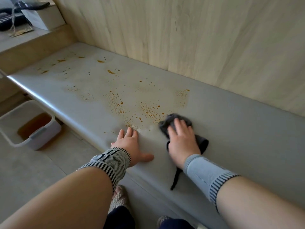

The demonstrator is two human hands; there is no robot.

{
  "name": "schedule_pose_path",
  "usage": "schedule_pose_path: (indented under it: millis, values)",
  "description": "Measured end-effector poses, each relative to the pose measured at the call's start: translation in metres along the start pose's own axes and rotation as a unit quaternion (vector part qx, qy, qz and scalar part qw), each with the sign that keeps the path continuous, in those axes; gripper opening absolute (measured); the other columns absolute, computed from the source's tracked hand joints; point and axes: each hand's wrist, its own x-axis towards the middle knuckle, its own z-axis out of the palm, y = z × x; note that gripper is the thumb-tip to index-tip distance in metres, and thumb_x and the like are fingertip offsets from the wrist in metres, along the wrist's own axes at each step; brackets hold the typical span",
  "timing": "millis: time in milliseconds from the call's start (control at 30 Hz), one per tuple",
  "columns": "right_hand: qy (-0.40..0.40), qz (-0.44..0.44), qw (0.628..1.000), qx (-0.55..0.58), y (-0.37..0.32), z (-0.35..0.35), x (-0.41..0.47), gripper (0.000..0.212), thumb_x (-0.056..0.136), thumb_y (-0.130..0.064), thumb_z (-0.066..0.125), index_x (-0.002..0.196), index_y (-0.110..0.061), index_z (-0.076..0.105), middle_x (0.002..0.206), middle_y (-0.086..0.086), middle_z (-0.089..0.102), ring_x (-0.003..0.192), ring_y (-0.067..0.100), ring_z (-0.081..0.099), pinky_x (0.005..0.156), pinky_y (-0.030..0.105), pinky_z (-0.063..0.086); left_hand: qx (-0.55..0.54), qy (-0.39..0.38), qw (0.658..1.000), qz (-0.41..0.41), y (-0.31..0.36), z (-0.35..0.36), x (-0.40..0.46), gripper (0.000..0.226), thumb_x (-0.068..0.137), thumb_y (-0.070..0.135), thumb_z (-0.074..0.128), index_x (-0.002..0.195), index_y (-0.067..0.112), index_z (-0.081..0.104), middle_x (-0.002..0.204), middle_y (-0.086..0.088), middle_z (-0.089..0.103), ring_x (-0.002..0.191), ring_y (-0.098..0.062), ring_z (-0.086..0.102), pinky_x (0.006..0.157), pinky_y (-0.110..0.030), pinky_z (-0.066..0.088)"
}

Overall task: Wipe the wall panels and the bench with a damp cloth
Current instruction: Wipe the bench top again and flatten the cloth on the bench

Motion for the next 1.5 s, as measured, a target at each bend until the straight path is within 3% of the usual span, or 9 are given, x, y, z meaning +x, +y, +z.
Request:
schedule_pose_path:
  millis: [100, 200, 367, 633, 833, 1067, 1133, 1300, 1500]
  values:
    - [-0.053, -0.206, 0.977, -0.02, 0.0, 0.004, -0.009, 0.055, 0.086, -0.003, 0.045, 0.14, -0.008, 0.048, 0.158, 0.019, 0.023, 0.145, 0.036, 0.025, 0.118, 0.05, 0.019, 0.009, 0.007, 1.0, 0.004, -0.001, 0.002, 0.002, 0.128, 0.071, 0.08, 0.061, 0.157, 0.014, -0.007, 0.165, 0.001, -0.011, 0.152, -0.029, -0.008, 0.122, -0.052, 0.016]
    - [-0.011, -0.167, 0.985, -0.047, 0.036, -0.003, 0.006, 0.049, 0.063, -0.002, 0.055, 0.109, -0.004, 0.07, 0.133, 0.026, 0.055, 0.116, 0.046, 0.058, 0.095, 0.057, 0.045, 0.004, 0.008, 1.0, 0.004, -0.002, 0.002, 0.001, 0.126, 0.073, 0.079, 0.061, 0.158, 0.015, -0.008, 0.165, 0.002, -0.012, 0.152, -0.028, -0.008, 0.121, -0.052, 0.017]
    - [0.025, 0.141, 0.989, -0.022, 0.038, -0.013, 0.017, 0.054, 0.098, -0.015, 0.037, 0.151, -0.019, 0.028, 0.162, 0.007, 0.005, 0.148, 0.029, 0.007, 0.12, 0.042, 0.004, -0.002, 0.001, 1.0, 0.002, -0.001, 0.002, 0.0, 0.124, 0.074, 0.077, 0.061, 0.157, 0.017, -0.009, 0.165, 0.005, -0.013, 0.152, -0.026, -0.01, 0.121, -0.052, 0.017]
    - [-0.068, -0.213, 0.974, -0.031, 0.017, -0.002, 0.007, 0.056, 0.094, -0.006, 0.043, 0.149, -0.015, 0.036, 0.162, 0.012, 0.006, 0.149, 0.031, 0.007, 0.12, 0.039, 0.0, -0.002, 0.009, 1.0, 0.005, -0.004, 0.005, 0.005, 0.128, 0.07, 0.081, 0.061, 0.158, 0.016, -0.006, 0.165, 0.002, -0.01, 0.152, -0.028, -0.009, 0.121, -0.051, 0.017]
    - [0.016, 0.105, 0.994, -0.02, 0.031, -0.012, 0.032, 0.055, 0.097, -0.012, 0.039, 0.15, -0.025, 0.029, 0.162, 0.005, 0.007, 0.148, 0.029, 0.008, 0.121, 0.042, 0.006, -0.02, -0.001, 1.0, 0.002, -0.001, 0.0, -0.003, 0.125, 0.073, 0.077, 0.063, 0.158, 0.019, -0.008, 0.165, 0.007, -0.014, 0.152, -0.024, -0.011, 0.121, -0.055, 0.017]
    - [-0.065, -0.252, 0.965, -0.041, -0.016, 0.008, 0.013, 0.053, 0.091, -0.011, 0.036, 0.143, -0.016, 0.047, 0.157, 0.018, 0.025, 0.143, 0.038, 0.028, 0.117, 0.049, 0.019, -0.028, 0.006, 1.0, 0.003, -0.003, 0.002, 0.001, 0.129, 0.069, 0.079, 0.064, 0.158, 0.019, -0.007, 0.165, 0.005, -0.011, 0.152, -0.026, -0.011, 0.122, -0.052, 0.016]
    - [-0.032, -0.199, 0.979, -0.045, 0.01, 0.001, 0.024, 0.051, 0.079, -0.01, 0.039, 0.122, -0.009, 0.065, 0.14, 0.025, 0.049, 0.124, 0.046, 0.051, 0.103, 0.055, 0.039, -0.026, 0.011, 1.0, 0.006, -0.003, 0.003, 0.0, 0.127, 0.071, 0.078, 0.064, 0.158, 0.019, -0.007, 0.165, 0.006, -0.012, 0.152, -0.025, -0.011, 0.121, -0.054, 0.016]
    - [-0.002, 0.128, 0.992, -0.011, 0.023, -0.014, 0.025, 0.053, 0.096, -0.012, 0.039, 0.149, -0.018, 0.034, 0.161, 0.009, 0.012, 0.146, 0.031, 0.012, 0.12, 0.042, 0.009, -0.032, -0.003, 0.999, 0.006, -0.002, 0.0, -0.005, 0.124, 0.074, 0.077, 0.062, 0.158, 0.019, -0.009, 0.164, 0.007, -0.015, 0.151, -0.023, -0.013, 0.121, -0.056, 0.014]
    - [-0.031, -0.155, 0.987, -0.032, -0.008, 0.001, -0.026, 0.048, 0.069, -0.027, 0.043, 0.105, -0.015, 0.072, 0.107, 0.016, 0.064, 0.094, 0.039, 0.062, 0.086, 0.049, 0.052, -0.03, 0.019, 0.999, 0.037, -0.008, -0.001, -0.004, 0.12, 0.073, 0.079, 0.059, 0.159, 0.018, 0.001, 0.166, 0.006, -0.005, 0.152, -0.025, -0.004, 0.123, -0.049, 0.016]
